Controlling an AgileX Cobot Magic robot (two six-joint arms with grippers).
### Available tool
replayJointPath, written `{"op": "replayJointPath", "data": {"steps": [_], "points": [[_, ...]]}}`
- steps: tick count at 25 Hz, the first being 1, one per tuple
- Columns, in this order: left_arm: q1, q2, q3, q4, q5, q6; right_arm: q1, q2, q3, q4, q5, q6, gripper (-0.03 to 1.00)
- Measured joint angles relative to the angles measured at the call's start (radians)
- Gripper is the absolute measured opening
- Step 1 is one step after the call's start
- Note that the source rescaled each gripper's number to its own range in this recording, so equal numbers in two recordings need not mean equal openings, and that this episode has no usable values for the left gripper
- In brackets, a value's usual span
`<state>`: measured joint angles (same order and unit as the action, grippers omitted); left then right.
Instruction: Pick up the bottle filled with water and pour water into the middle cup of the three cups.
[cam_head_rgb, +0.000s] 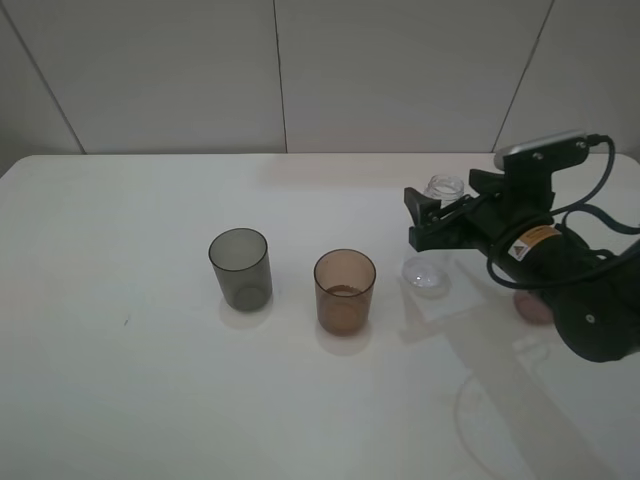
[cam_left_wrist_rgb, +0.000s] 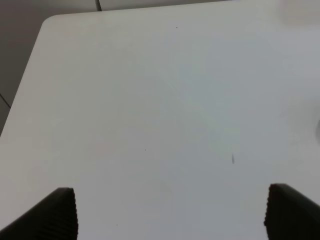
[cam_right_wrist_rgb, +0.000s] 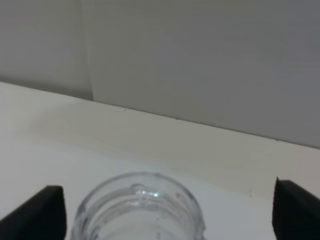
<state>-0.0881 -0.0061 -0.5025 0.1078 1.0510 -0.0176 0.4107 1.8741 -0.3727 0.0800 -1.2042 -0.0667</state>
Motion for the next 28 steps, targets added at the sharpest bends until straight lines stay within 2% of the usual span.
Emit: {"op": "replayJointPath", "data": {"steps": [10, 13, 19, 22, 28], "points": [[0.000, 0.000, 0.000, 0.000, 0.000, 0.000, 0.000, -0.155, 0.002, -0.003, 0.002, 0.000, 0.73], [0.000, 0.000, 0.000, 0.000, 0.000, 0.000, 0.000, -0.237, 0.003, 0.000, 0.066, 0.000, 0.73], [0.000, 0.000, 0.000, 0.000, 0.000, 0.000, 0.000, -0.419, 0.005, 0.025, 0.300, -0.039, 0.73], [0.000, 0.000, 0.000, 0.000, 0.000, 0.000, 0.000, -0.515, -0.006, 0.051, 0.474, -0.070, 0.73], [0.000, 0.000, 0.000, 0.000, 0.000, 0.000, 0.000, -0.687, -0.088, 0.134, 0.896, -0.121, 0.73]]}}
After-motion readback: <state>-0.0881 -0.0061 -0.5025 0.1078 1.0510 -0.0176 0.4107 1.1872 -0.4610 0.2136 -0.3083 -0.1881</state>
